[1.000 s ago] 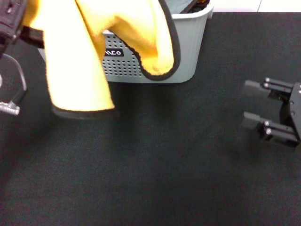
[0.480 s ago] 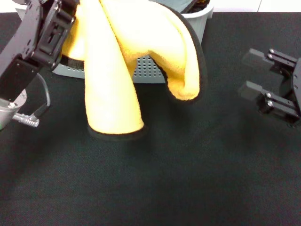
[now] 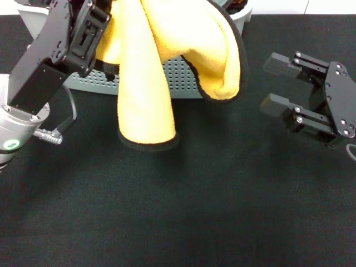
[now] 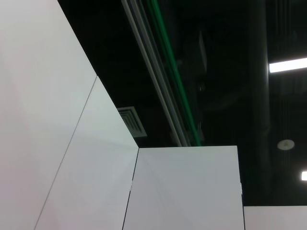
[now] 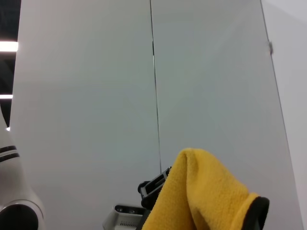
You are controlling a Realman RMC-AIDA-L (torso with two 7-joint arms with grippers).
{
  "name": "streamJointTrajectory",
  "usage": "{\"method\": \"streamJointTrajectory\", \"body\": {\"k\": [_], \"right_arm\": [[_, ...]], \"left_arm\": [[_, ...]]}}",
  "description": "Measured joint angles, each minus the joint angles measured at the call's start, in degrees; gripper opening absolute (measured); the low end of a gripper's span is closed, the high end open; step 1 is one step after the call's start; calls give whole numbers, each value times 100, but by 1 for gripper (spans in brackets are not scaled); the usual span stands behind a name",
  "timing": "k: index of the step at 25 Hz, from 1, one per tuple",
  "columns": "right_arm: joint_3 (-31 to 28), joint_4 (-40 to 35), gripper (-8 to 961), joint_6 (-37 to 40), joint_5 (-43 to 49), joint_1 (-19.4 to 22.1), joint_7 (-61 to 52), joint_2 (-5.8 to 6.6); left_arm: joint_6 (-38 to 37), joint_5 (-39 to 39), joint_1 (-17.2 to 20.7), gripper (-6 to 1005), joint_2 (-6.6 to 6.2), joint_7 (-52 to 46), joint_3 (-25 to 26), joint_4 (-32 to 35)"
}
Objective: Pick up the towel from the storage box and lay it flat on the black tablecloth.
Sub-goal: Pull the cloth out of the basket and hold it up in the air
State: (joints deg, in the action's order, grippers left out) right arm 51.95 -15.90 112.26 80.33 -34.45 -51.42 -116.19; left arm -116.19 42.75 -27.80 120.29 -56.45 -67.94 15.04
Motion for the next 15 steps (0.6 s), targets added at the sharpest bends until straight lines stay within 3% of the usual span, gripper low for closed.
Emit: {"method": "streamJointTrajectory", "body": {"k": [15], "right_arm": [[97, 631, 594, -350, -1, -348, 247, 0]], "left_arm": [[-9, -104, -105, 10, 47, 103, -3, -36]]}}
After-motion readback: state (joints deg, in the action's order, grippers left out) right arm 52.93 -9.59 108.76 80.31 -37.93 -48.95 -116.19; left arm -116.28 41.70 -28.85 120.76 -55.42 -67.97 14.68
